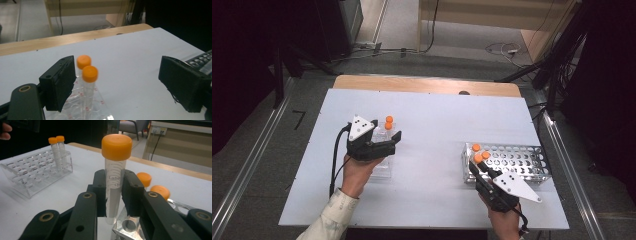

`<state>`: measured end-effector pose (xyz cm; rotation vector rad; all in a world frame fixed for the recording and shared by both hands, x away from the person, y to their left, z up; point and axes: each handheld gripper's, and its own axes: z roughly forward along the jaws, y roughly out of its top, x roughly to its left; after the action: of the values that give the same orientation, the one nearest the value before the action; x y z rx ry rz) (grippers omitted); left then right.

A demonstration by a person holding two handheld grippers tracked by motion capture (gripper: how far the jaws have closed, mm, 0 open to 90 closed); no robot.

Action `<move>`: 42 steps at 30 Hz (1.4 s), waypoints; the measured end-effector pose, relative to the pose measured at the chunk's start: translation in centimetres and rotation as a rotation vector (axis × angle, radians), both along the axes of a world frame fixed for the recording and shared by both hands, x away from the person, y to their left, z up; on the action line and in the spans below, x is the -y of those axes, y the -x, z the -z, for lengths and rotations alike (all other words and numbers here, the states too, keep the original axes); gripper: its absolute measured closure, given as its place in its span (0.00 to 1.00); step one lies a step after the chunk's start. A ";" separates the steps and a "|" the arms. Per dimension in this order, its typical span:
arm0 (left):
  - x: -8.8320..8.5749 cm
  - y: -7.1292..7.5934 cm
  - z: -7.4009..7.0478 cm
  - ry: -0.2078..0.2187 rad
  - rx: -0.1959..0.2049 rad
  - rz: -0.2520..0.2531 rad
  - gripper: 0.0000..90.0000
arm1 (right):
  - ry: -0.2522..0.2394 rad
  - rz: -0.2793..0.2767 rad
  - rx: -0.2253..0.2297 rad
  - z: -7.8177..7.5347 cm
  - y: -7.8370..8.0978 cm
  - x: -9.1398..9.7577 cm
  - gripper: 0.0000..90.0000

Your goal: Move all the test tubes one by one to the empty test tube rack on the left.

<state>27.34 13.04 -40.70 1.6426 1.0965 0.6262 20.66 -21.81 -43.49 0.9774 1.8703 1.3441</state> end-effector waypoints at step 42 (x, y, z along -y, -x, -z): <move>9.0 4.7 2.1 -0.034 -0.030 0.391 0.59 | 0.033 -0.267 -0.164 2.5 -1.5 -7.0 0.80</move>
<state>22.66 4.04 -42.77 1.8367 0.7564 0.3659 22.11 -14.77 -45.98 0.8669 2.2027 1.4144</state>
